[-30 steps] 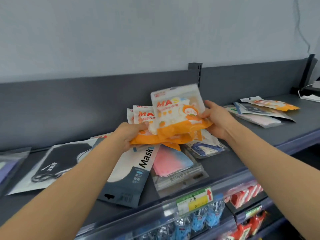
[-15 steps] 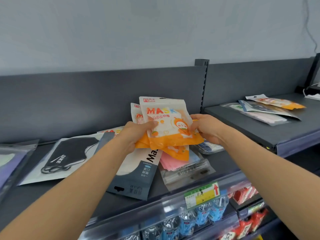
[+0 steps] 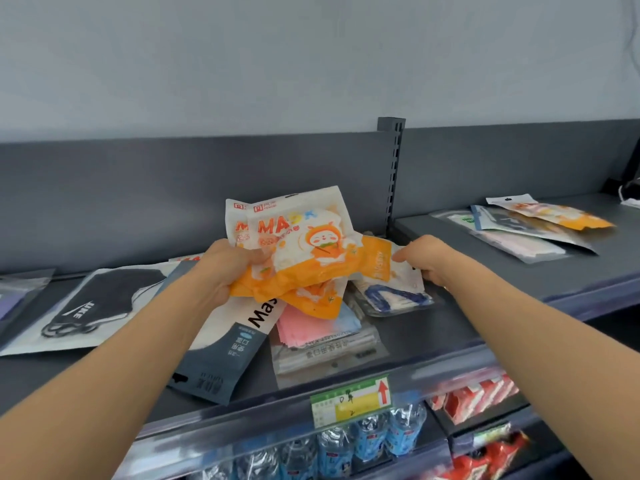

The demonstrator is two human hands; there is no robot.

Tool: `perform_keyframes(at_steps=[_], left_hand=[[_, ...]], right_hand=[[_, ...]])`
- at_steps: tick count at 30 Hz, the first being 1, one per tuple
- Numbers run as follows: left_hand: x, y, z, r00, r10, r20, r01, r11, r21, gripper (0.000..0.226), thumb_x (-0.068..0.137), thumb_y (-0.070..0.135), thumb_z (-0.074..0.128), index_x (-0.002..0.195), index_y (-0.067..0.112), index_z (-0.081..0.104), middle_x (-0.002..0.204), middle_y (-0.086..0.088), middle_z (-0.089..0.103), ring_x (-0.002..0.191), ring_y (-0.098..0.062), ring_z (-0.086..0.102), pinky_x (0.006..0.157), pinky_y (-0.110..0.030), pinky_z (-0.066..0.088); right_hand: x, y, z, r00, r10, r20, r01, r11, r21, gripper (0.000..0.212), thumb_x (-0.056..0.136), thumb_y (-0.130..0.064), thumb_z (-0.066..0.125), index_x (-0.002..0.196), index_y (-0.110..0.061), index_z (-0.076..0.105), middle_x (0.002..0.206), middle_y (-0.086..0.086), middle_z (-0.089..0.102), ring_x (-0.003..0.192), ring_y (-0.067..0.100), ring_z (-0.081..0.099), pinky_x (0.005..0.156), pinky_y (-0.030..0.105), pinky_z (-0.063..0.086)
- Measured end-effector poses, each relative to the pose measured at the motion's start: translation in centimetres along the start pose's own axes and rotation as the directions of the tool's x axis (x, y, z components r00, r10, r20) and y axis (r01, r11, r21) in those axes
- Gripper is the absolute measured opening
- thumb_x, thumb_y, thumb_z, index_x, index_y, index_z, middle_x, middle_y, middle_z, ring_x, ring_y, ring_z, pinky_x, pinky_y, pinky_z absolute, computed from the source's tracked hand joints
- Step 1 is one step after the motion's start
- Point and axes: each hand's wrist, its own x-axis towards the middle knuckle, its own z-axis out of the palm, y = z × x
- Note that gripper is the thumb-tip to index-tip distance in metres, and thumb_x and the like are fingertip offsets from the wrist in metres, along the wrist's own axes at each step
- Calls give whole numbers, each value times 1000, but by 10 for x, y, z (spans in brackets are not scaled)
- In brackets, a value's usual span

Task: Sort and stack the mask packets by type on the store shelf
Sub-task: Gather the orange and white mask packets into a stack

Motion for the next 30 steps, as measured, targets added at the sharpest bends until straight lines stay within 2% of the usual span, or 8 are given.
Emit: perform_keyframes(at_steps=[6,12,15,17,20,23,26,30], left_hand=[[-12,-1,0,995,-7,-98,7,1000,1,33,82,12,72,113,8,62,107,-10,70,93,-30,68,81,-45,56],[-24,-5,-6,979,-2,-203,-6,999,-41,36,83,13,71,117,7,59,108,-11,69,92,-29,68,79,-44,56],[-28,-8,-5,972,-2,-236,-11,998,-54,39,83,13,71,119,8,58,110,-10,69,95,-30,68,82,-46,56],[-30,-11,-5,969,4,-247,-21,998,-64,38,83,12,71,119,8,59,110,-10,69,95,-30,68,82,-45,56],[-32,-10,-3,964,28,-263,-48,997,-67,36,84,12,70,118,8,59,109,-10,69,93,-30,68,82,-47,56],[-35,-8,-5,962,53,-267,-77,994,-82,37,84,12,70,119,9,59,109,-9,70,93,-30,69,85,-50,55],[-36,-3,-15,968,91,-233,-118,988,-104,35,84,10,70,118,10,61,109,-10,70,94,-31,69,86,-52,55],[-38,-1,-35,965,137,-225,-166,979,-115,41,83,10,70,121,10,56,111,-9,69,95,-30,69,79,-50,57]], right_hand=[[21,-3,4,997,-56,-57,47,988,-148,47,88,-9,66,128,7,47,131,21,53,121,35,52,96,37,48],[49,2,3,990,-116,-81,119,993,29,40,86,0,48,125,-7,56,123,16,59,105,34,59,88,44,55],[41,-3,-1,977,-203,-56,208,973,104,55,91,-5,39,143,-22,39,129,11,53,90,28,58,59,35,50],[33,-9,-6,972,-230,-54,235,959,157,54,92,-4,37,142,-21,40,115,13,57,72,25,54,47,29,37],[21,-20,-16,970,-244,-5,236,930,280,31,88,-6,48,116,0,60,79,12,62,61,22,57,39,20,42],[-3,-34,-25,960,-278,8,261,911,319,15,84,-11,53,91,-2,63,73,11,66,60,20,63,48,20,45],[-28,-51,-34,919,-393,-34,394,906,153,13,76,-6,51,64,-10,49,65,8,51,60,22,44,53,27,33],[-66,-70,-36,828,-555,-78,548,832,-89,27,84,-5,52,103,-10,69,101,7,63,98,21,56,82,27,43]])
